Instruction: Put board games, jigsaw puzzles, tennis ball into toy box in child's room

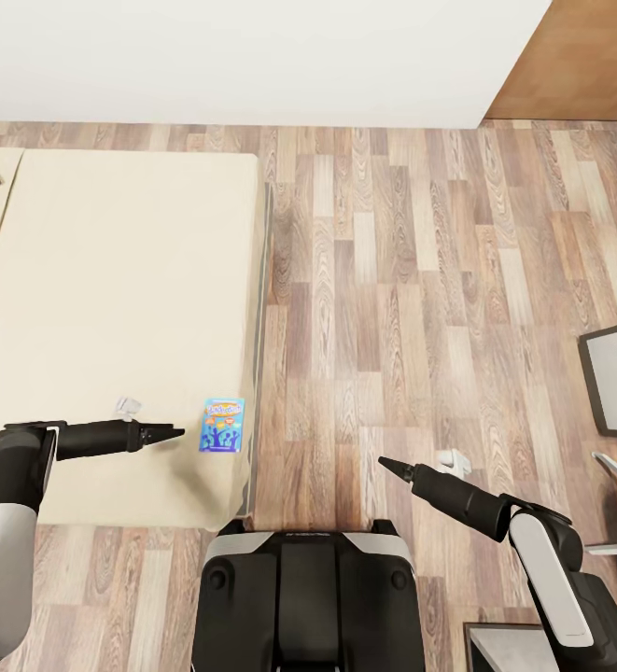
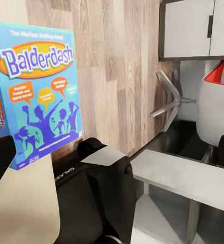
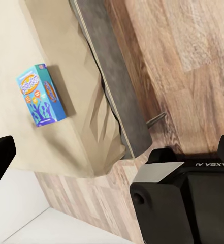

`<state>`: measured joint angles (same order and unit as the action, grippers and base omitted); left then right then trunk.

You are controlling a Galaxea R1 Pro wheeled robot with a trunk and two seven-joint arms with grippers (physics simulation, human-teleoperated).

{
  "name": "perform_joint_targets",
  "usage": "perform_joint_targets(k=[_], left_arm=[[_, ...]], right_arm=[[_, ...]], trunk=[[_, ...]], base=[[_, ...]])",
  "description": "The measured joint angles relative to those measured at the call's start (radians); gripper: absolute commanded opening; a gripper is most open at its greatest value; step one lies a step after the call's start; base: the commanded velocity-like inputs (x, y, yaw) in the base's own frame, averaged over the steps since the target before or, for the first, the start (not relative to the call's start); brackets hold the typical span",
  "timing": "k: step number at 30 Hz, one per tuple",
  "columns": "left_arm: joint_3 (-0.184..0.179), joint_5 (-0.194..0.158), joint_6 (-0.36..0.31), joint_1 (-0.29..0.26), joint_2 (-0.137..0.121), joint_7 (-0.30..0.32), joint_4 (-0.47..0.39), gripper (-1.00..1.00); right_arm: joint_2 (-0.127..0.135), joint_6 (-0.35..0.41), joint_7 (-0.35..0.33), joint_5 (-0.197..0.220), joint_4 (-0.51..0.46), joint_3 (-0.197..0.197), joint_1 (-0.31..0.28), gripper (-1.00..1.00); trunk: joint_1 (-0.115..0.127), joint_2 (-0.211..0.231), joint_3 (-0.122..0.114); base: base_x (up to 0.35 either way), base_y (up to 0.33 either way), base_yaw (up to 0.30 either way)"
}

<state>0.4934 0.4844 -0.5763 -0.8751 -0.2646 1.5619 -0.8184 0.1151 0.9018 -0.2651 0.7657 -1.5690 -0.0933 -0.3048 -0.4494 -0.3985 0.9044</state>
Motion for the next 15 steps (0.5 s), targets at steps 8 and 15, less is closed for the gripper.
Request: perform_joint_targets(k=[8, 15], left_arm=[[0.000, 0.004, 0.000, 0.001, -0.001, 0.000, 0.004, 1.00], [0.000, 0.007, -0.013, 0.005, -0.002, 0.000, 0.012, 1.00]], right_arm=[[0.001, 0.001, -0.009, 0.005, -0.010, -0.004, 0.000, 1.00], [0.001, 0.000, -0.033, -0.002, 0.006, -0.057, -0.001, 1.00]], trunk=[[0.000, 0.000, 0.000], [0.000, 0.000, -0.007]], base=[[0.000, 0.000, 0.000], [0.000, 0.000, 0.000]])
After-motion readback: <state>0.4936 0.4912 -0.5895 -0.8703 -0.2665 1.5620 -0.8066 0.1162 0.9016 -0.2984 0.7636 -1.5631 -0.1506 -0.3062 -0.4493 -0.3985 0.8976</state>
